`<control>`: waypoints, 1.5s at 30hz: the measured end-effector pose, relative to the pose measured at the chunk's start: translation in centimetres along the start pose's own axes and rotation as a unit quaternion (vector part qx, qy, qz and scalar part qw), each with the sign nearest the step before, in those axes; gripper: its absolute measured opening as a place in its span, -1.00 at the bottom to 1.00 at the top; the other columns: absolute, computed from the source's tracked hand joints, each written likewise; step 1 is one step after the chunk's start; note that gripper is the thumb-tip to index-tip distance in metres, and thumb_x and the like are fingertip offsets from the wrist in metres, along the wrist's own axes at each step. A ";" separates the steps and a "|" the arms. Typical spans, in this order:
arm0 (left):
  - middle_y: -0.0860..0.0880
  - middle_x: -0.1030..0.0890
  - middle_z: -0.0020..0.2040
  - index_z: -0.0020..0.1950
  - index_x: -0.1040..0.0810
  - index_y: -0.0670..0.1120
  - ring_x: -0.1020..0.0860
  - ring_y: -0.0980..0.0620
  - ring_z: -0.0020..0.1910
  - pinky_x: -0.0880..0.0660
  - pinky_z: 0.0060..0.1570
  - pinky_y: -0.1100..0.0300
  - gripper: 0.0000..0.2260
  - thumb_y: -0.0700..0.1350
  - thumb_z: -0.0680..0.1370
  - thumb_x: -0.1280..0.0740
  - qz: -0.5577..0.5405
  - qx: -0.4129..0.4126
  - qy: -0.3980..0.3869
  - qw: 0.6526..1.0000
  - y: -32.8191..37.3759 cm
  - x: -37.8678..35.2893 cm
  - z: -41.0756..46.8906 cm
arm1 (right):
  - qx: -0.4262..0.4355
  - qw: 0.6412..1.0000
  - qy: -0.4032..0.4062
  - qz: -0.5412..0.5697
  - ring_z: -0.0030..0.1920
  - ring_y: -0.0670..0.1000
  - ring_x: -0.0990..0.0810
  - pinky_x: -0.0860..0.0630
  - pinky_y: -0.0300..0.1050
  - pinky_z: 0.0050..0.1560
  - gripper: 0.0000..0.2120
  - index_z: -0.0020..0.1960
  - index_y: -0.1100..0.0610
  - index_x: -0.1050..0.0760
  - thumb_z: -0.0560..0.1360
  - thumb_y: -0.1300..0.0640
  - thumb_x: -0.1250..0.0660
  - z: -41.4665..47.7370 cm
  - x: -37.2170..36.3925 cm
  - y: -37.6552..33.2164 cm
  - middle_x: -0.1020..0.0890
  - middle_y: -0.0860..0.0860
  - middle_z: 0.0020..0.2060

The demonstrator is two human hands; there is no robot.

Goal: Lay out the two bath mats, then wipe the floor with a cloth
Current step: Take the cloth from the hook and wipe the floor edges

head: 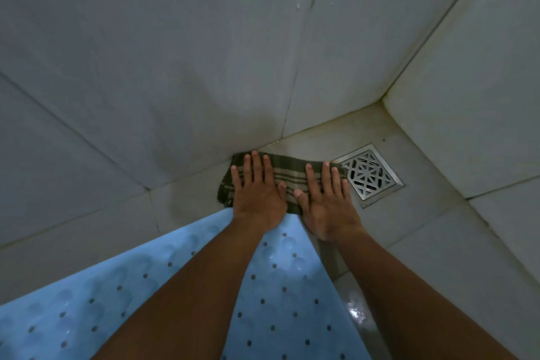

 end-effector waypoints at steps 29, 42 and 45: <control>-0.13 0.33 0.61 0.62 0.30 -0.08 0.35 -0.11 0.58 0.34 0.52 -0.18 -0.40 0.15 0.67 0.19 0.009 -0.157 -0.050 0.986 10.2 -2.9 -2.5 | -0.183 0.980 -0.002 0.082 0.56 0.19 0.32 0.34 0.07 0.51 -0.31 0.61 0.16 0.23 0.60 -0.19 0.28 -7.9 -0.1 8.0 0.26 0.25 0.57; -0.13 0.12 0.65 0.64 0.16 -0.04 0.16 -0.13 0.62 0.26 0.55 -0.14 -0.37 0.16 0.60 0.28 0.024 -0.173 0.025 0.984 10.7 -3.8 -1.5 | -0.182 0.981 0.003 0.070 0.55 0.17 0.35 0.27 0.12 0.55 -0.35 0.57 0.08 0.39 0.60 -0.22 0.34 -8.3 -1.4 9.3 0.34 0.18 0.53; -0.13 0.10 0.65 0.65 0.13 -0.05 0.15 -0.14 0.62 0.21 0.57 -0.15 -0.33 0.18 0.56 0.33 0.032 -0.148 0.028 0.988 10.9 -3.9 -1.8 | -0.139 0.988 0.028 0.064 0.57 0.15 0.30 0.28 0.08 0.55 -0.35 0.59 0.04 0.34 0.59 -0.22 0.38 -8.0 -1.2 10.5 0.26 0.18 0.57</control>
Point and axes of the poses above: each hand's wrist, its own z-axis towards the middle knuckle, its own x-axis out of the back of the hand, y = z × x, the point moved 7 cm from there along z, towards the middle knuckle
